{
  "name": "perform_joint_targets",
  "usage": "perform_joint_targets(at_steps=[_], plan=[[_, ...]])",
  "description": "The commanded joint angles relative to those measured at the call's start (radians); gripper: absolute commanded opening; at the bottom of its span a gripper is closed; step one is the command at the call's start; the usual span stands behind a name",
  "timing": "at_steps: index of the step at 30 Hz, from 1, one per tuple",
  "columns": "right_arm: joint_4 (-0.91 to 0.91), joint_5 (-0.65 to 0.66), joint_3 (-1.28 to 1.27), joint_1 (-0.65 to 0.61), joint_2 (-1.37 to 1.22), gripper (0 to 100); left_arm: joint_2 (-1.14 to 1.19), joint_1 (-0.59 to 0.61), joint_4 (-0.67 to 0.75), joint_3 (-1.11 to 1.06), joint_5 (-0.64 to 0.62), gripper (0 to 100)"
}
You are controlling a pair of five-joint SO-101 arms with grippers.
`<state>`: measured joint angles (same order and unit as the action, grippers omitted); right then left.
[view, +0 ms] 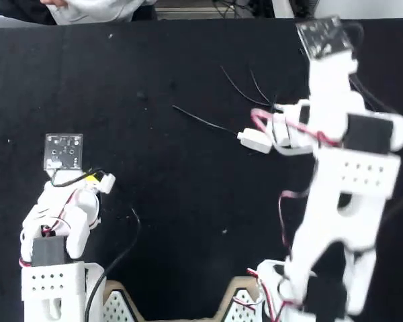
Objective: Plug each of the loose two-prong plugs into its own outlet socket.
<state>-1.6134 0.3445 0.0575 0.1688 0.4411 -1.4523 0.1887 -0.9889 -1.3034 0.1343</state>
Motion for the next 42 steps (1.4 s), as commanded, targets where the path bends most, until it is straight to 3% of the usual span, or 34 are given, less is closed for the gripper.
perform_joint_targets(at_steps=[1, 8, 11, 14, 21, 26, 30, 42], plan=[[0.084, -0.002, -0.174, 0.018, 0.177, 1.1, -0.012, -0.021, 0.032, 0.042, 0.028, 4], [0.356, -0.020, -0.754, -0.006, 0.415, 1.1, -0.012, -0.013, 0.040, -0.019, 0.029, 4], [0.482, -0.127, -0.928, 0.025, 0.538, 1.1, -0.012, -0.054, 0.017, -0.076, 0.021, 4], [0.552, -0.127, -1.081, 0.012, 0.676, 1.1, -0.012, -0.101, -0.031, -0.114, 0.017, 4], [0.540, -0.144, -1.345, -0.110, 1.055, 1.1, -0.012, -0.116, -0.120, -0.105, -0.219, 4], [0.468, -0.279, -1.481, -0.164, 1.313, 1.2, -0.012, -0.068, -0.206, -0.094, -0.324, 4], [0.385, -0.316, -1.546, -0.219, 1.468, 1.2, -0.012, -0.054, -0.222, -0.096, -0.299, 4], [0.381, -0.408, -1.685, -0.221, 1.455, 1.2, -0.029, -0.053, -0.100, -0.243, -0.206, 3]])
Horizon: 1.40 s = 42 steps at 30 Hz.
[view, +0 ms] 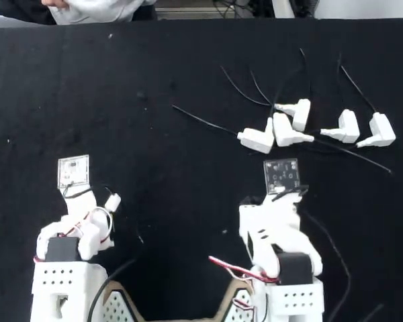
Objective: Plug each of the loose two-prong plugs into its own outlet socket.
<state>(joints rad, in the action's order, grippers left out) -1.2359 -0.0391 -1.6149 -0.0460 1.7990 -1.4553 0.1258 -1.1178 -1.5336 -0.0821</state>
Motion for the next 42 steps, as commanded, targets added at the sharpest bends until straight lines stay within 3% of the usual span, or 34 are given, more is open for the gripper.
perform_joint_targets(at_steps=[1, 8, 12, 16, 31, 38, 42], plan=[[0.003, -0.031, -0.018, -0.006, 0.097, 1.2, -0.049, 0.010, 0.021, -0.016, 0.011, 3], [-0.003, -0.031, -0.070, -0.011, 0.096, 1.2, -0.397, 0.008, -0.143, -0.056, 0.018, 3], [-0.018, -0.031, -0.070, -0.011, 0.096, 1.2, -0.322, -0.001, -0.071, -0.125, 0.018, 3], [-0.068, -0.031, -0.070, -0.011, 0.097, 1.2, -0.330, 0.015, -0.138, -0.168, 0.018, 3], [-0.069, -0.029, -0.070, -0.009, 0.097, 1.2, -0.354, 0.059, -0.146, -0.166, 0.014, 3], [-0.069, -0.028, -0.070, -0.009, 0.097, 1.2, -0.362, 0.211, -0.146, -0.165, 0.014, 3], [-0.069, -0.026, -0.070, -0.009, 0.097, 1.2, -0.365, 0.225, -0.153, -0.165, 0.014, 3]])
